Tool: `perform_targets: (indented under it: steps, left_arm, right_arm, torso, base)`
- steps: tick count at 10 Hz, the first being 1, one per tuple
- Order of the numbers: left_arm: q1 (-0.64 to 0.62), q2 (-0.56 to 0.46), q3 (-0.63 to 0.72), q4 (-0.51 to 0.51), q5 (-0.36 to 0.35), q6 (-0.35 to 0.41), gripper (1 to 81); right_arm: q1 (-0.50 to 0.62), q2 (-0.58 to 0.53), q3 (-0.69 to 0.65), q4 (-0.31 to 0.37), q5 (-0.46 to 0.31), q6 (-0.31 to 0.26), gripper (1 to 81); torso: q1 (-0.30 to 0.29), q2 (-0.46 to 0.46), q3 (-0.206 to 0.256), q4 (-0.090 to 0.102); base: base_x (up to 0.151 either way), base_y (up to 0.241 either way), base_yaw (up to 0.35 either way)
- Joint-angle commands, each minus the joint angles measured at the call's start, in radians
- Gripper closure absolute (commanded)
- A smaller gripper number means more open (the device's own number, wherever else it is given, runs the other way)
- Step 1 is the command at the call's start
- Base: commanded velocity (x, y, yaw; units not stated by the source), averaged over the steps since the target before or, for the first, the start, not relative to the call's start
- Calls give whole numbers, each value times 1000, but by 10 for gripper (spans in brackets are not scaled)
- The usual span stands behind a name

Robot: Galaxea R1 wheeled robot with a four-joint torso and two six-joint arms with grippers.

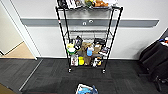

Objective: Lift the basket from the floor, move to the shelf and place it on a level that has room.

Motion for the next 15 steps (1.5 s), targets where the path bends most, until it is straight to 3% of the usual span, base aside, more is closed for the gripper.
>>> perform_targets:
  steps: [1, 9, 15]
  left_arm:
    - [-47, -14, 19, 11, 39, -2, 10]
    - [-43, -11, 18, 12, 39, -2, 10]
    - [-24, -2, 5, -40, 53, -5, 10]
  right_arm:
    - [51, -16, 4, 5, -41, 0, 10]
    - [47, 4, -34, 5, -41, 0, 10]
    - [25, 43, -94, 5, -41, 0, 10]
  torso:
    - [0, 0, 0, 0]
    - [0, 0, 0, 0]
    - [0, 0, 0, 0]
  base:
    - [136, 0, 0]
    - [102, 0, 0]
    - [0, 0, 0]
